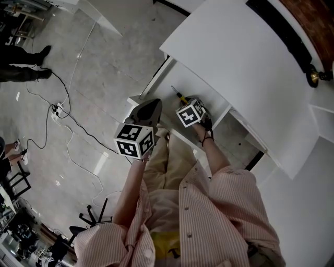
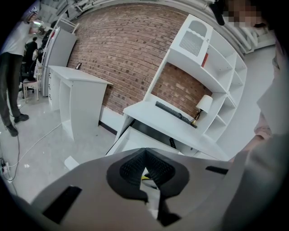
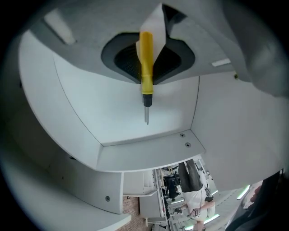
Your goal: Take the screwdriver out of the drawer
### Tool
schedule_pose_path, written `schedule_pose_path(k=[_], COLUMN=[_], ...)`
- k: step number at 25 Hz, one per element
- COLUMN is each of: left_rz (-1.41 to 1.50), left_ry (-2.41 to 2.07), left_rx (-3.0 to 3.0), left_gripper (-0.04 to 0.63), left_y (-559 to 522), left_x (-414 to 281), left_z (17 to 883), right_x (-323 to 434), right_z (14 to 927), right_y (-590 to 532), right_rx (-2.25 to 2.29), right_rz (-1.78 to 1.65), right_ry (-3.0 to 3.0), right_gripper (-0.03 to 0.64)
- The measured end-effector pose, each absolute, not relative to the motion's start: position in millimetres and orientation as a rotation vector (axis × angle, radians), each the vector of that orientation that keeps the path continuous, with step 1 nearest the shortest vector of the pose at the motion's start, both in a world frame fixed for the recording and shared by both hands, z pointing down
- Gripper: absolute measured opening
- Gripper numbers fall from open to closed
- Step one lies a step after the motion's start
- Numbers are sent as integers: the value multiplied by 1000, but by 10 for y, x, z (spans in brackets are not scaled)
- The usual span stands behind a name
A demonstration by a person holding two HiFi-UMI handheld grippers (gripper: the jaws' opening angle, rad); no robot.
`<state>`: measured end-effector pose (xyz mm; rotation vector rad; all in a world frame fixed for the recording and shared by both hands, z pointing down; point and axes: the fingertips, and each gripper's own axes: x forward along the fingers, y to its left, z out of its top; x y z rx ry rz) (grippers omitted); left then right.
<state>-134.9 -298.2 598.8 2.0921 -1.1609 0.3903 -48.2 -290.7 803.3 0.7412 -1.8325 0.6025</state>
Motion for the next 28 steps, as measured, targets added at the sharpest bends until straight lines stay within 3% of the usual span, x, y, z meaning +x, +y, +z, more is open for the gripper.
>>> schedule_pose_path(k=[11, 28], left_rz=[386, 322], left_ry=[-1170, -1177], left_rx=[2099, 2236], left_gripper=[-2, -2], left_y=[-2954, -2941], left_x=[-1394, -1481], left_z=[5936, 5431], right_x=[-519, -472], right_z=[7839, 6489], right_y=[-2906, -2871], right_rx=[716, 882], right_rz=[614, 670], right_ry=[-1875, -2191], right_gripper=[81, 81])
